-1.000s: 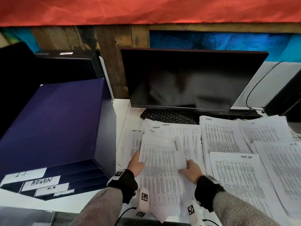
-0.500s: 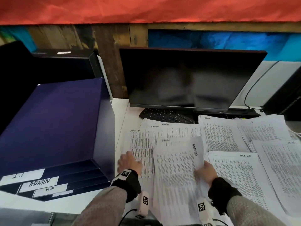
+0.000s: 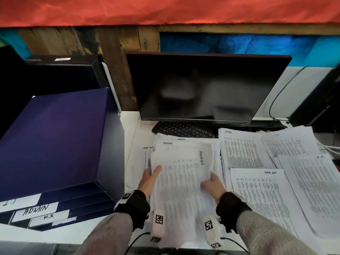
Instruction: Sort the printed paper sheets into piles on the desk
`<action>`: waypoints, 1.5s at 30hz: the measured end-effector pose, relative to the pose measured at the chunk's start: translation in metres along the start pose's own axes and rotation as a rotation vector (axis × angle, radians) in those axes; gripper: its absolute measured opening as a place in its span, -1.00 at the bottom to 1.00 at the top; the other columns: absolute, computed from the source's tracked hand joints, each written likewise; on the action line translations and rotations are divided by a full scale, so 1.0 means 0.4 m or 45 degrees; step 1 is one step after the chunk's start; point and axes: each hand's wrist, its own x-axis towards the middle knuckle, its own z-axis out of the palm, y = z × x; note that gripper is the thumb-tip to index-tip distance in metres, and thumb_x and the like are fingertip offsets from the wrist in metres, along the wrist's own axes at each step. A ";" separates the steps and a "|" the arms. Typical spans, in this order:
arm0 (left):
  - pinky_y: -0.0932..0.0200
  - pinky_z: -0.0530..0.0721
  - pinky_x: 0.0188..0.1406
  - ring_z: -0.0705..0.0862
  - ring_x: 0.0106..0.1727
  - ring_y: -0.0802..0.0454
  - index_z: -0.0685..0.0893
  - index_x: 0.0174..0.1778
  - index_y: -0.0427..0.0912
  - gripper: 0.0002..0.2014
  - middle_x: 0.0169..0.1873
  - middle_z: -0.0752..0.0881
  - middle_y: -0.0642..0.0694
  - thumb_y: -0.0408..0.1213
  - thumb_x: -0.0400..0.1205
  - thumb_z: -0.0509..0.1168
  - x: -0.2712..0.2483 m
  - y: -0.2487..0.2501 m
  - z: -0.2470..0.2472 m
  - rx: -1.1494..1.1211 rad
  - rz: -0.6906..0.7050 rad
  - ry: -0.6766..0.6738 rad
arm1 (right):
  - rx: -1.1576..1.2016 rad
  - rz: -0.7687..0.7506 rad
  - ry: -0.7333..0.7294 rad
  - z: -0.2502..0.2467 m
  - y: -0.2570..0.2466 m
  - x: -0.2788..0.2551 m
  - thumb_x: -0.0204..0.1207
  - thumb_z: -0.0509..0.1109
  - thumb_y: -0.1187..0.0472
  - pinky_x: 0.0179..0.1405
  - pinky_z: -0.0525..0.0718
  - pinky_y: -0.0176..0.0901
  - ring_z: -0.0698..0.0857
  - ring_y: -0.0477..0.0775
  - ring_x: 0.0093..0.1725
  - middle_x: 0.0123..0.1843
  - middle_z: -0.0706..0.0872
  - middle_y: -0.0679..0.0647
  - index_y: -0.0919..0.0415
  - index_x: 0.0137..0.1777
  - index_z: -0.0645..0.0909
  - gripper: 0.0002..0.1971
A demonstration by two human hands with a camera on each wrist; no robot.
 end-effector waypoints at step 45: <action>-0.15 0.25 0.57 0.36 0.56 -0.08 0.25 0.60 0.11 -0.12 0.57 0.36 0.00 0.56 0.44 -0.03 0.099 -0.090 -0.078 -0.170 -0.146 0.135 | -0.003 -0.040 0.468 -0.062 0.046 0.109 0.45 0.15 0.44 -0.27 0.59 0.03 0.62 0.24 -0.24 -0.36 0.60 0.13 0.22 -0.27 0.42 -0.86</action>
